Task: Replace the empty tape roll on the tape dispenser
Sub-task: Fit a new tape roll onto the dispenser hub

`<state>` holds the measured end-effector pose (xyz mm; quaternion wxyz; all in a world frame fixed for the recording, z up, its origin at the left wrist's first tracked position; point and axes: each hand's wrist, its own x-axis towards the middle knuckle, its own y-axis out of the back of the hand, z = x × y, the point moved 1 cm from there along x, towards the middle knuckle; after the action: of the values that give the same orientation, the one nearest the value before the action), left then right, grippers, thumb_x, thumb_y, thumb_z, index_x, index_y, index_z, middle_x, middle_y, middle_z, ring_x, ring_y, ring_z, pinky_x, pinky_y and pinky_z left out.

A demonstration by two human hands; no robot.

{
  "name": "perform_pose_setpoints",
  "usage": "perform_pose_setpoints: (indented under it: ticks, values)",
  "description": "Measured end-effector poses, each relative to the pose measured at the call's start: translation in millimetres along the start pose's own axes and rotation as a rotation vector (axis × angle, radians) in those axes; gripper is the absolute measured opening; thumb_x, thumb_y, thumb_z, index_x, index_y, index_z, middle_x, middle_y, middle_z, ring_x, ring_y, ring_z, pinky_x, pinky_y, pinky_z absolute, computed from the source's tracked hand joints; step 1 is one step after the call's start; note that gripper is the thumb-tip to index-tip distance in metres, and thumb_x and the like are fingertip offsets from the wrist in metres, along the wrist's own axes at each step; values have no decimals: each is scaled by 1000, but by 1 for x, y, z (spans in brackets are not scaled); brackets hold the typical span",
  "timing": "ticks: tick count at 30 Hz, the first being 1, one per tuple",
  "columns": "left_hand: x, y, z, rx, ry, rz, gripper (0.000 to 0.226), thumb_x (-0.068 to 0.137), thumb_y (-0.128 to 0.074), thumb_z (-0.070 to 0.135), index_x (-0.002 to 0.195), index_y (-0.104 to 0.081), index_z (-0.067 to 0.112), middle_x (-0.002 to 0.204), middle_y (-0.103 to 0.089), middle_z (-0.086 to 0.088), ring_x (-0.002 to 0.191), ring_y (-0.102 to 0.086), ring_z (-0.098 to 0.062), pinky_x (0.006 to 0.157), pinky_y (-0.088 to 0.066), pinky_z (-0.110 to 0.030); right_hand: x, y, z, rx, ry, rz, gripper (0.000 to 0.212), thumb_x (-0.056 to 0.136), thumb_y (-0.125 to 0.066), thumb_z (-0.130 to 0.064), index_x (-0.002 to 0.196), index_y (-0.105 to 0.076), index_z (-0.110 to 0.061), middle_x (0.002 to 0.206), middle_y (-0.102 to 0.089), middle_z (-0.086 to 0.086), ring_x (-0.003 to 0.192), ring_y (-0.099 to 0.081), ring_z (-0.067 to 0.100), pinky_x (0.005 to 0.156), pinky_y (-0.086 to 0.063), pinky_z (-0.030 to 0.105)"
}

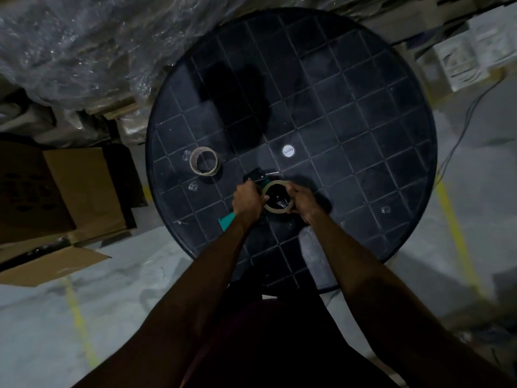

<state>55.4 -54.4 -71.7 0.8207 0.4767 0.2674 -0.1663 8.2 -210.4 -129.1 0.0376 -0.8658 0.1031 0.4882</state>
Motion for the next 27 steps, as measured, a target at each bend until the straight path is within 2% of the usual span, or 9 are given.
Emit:
perform_pose_setpoints:
  ticks: [2, 5, 7, 11, 15, 19, 22, 24, 27]
  values:
    - [0, -2, -1, 0, -9, -4, 27, 78, -81, 30, 95, -71, 10, 93, -74, -7, 84, -70, -21, 78, -61, -41, -1, -1, -1, -18, 3, 27, 24, 99, -51, -28, 115, -68, -21, 121, -67, 13, 107, -64, 33, 83, -58, 52]
    - [3, -5, -5, -33, -17, -5, 28, 79, -80, 27, 98, -71, 10, 97, -74, -8, 87, -70, -21, 80, -60, -41, -6, -1, -6, -41, 19, 41, 24, 100, -50, -28, 115, -68, -23, 115, -68, 9, 100, -65, 28, 62, -55, 34]
    - [4, -5, -7, -39, -19, -2, 28, 79, -80, 27, 100, -71, 9, 98, -74, -9, 88, -70, -22, 80, -60, -41, -7, -1, -7, -53, 22, 37, 23, 100, -50, -29, 114, -68, -25, 114, -68, 9, 97, -65, 28, 55, -50, 28]
    - [4, -5, -7, -59, -32, -11, 27, 81, -78, 22, 102, -70, 7, 100, -74, -9, 90, -70, -21, 79, -58, -34, -4, 0, -4, -66, 18, 49, 26, 98, -52, -32, 117, -68, -24, 116, -67, 13, 97, -64, 29, 54, -48, 28]
    - [5, -7, -8, -62, -33, 18, 29, 79, -80, 24, 102, -70, 10, 101, -74, -7, 91, -71, -20, 82, -60, -39, -4, -3, -3, -28, 12, 109, 29, 97, -55, -31, 120, -67, -20, 118, -68, 15, 96, -65, 32, 52, -48, 27]
    - [1, -6, -7, -44, -46, 30, 15, 84, -76, 21, 93, -73, 9, 91, -73, -3, 82, -70, -17, 71, -55, -30, -9, -6, -4, -58, 29, 150, 31, 96, -55, -35, 125, -65, -25, 121, -67, 10, 97, -67, 32, 46, -49, 28]
    - [-7, -3, -9, -60, -76, 26, 14, 88, -72, 25, 87, -72, 11, 85, -72, -2, 76, -68, -18, 67, -54, -31, -8, -8, 1, -15, 80, 206, 35, 94, -60, -35, 129, -62, -29, 123, -65, 4, 96, -68, 34, 36, -47, 25]
    - [-10, -4, -16, -70, -126, -4, 18, 87, -71, 30, 84, -72, 13, 82, -72, -3, 76, -68, -19, 64, -50, -30, -7, -10, 10, 41, 86, 273, 43, 90, -67, -35, 131, -61, -24, 122, -67, 6, 94, -69, 33, 40, -53, 31]
    - [-14, -8, -34, -88, -226, -33, 22, 82, -74, 36, 87, -74, 14, 87, -76, -4, 79, -70, -20, 68, -52, -29, -11, -13, 23, 95, 203, 359, 41, 89, -69, -23, 128, -63, -10, 122, -68, 14, 104, -67, 31, 81, -60, 46]
